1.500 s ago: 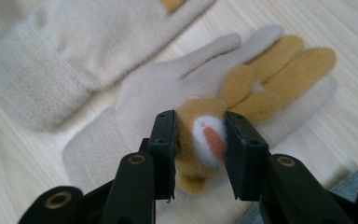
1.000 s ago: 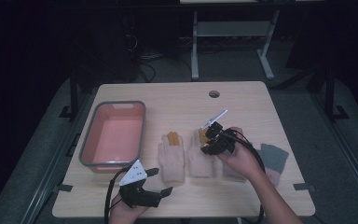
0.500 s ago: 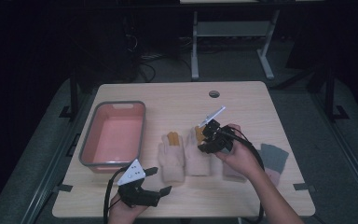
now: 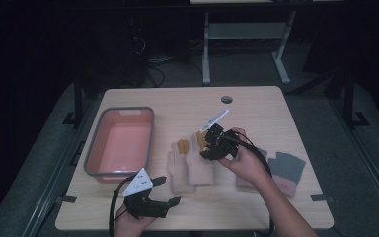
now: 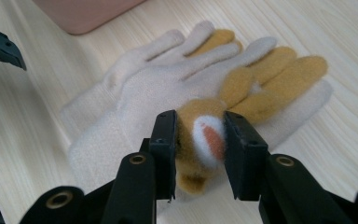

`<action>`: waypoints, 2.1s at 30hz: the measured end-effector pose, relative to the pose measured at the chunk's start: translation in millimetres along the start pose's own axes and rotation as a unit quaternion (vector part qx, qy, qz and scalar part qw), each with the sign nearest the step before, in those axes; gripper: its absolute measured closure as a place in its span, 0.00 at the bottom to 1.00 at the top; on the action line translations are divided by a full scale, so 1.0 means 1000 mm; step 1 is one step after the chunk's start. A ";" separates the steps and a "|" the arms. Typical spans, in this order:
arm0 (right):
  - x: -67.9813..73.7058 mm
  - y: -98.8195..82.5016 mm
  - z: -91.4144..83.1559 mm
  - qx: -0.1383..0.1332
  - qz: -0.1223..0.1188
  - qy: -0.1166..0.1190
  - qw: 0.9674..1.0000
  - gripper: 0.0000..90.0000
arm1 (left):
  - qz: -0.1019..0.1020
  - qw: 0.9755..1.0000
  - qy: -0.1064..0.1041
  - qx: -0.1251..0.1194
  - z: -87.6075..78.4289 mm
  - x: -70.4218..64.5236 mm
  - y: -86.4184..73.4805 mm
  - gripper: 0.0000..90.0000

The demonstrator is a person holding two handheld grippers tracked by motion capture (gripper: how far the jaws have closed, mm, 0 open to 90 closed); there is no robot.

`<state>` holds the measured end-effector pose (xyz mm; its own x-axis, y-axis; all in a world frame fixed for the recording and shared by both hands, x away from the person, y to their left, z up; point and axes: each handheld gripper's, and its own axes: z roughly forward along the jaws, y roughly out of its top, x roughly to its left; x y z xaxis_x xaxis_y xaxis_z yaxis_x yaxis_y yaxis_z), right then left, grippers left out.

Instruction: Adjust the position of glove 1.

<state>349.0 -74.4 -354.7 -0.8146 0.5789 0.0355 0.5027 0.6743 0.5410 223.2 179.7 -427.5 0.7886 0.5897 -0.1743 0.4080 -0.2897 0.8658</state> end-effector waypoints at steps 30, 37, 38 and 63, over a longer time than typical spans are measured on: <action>0.023 0.033 0.048 0.021 -0.034 0.034 0.999 0.74 | -0.007 1.000 0.013 0.006 -0.002 0.003 0.000 0.19; 0.021 0.032 0.059 0.027 -0.028 0.038 0.999 0.73 | -0.012 1.000 0.012 0.007 -0.001 0.003 -0.001 0.19; 0.021 0.032 0.059 0.027 -0.028 0.038 0.999 0.73 | -0.012 1.000 0.012 0.007 -0.001 0.003 -0.001 0.19; 0.014 0.014 0.080 0.033 0.010 0.057 0.998 0.70 | -0.022 1.000 0.013 0.015 0.002 0.005 -0.002 0.19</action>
<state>367.9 -19.8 -414.0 -0.8300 0.5392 0.1425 0.5338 0.6940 0.4831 227.6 181.7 -431.2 0.7580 0.6213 -0.1986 0.4548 -0.2852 0.8437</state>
